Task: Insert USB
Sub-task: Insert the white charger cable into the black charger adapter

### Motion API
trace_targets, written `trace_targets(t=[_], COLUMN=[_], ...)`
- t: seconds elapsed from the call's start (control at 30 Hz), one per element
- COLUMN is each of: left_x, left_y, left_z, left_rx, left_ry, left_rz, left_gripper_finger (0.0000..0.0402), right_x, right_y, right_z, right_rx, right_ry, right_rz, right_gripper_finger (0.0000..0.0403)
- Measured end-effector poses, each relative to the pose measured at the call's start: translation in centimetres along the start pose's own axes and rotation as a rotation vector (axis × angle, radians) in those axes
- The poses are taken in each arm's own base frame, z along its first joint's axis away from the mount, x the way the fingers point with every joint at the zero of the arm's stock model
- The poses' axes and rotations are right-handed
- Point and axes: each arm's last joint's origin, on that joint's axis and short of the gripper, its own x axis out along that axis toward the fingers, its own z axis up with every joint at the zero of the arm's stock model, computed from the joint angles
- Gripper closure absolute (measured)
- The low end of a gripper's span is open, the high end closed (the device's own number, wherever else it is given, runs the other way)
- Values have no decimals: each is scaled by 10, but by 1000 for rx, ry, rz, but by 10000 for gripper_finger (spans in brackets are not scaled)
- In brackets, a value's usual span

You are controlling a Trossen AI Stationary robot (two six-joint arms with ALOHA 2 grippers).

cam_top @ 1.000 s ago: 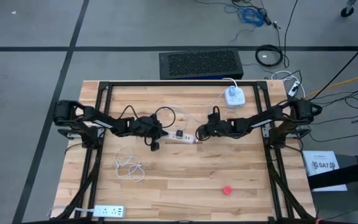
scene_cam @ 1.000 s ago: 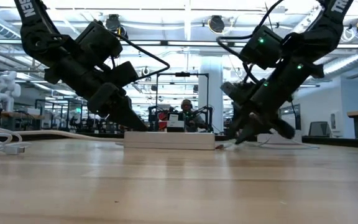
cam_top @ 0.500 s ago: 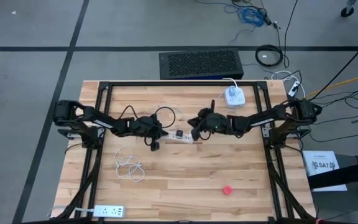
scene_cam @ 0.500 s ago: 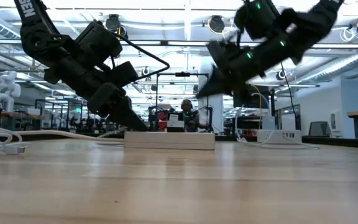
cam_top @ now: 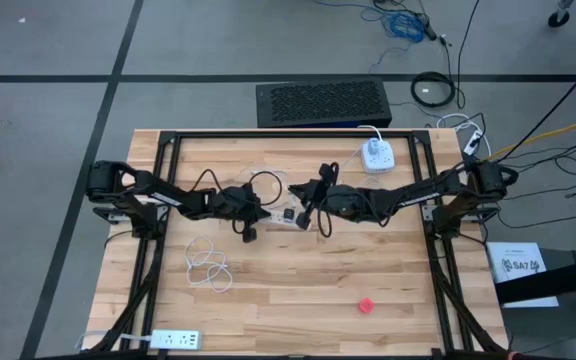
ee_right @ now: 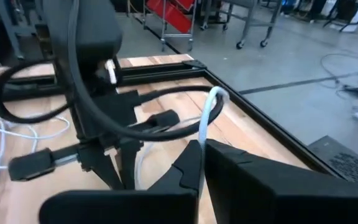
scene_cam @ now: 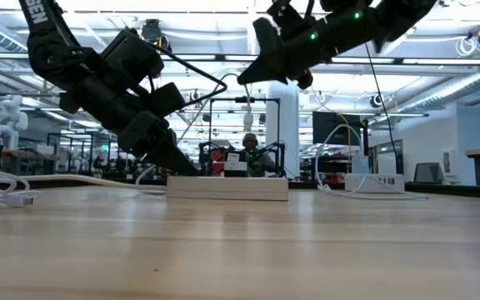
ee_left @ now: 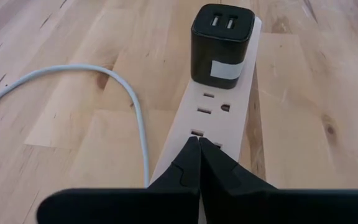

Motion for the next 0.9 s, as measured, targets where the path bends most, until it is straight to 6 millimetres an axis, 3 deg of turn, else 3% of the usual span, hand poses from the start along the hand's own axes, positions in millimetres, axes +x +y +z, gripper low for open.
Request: trace_targets(t=[0.43,0.67,0.9], left_x=[0,0,0], left_y=[0,1,1], left_z=[1,1,1], left_rx=[-26,-27,-27], left_ry=[-12,-13,-14], left_rz=[12,22,21], left_gripper_finger=[401,401,401], right_x=[8,14,14], right_y=[35,38,38], right_z=[-28,-39,-34], right_rx=[-118,-159,-225], right_ry=[-33,-18,-63], right_rz=[-40,-67,-84], right_gripper_finger=[403,403,403])
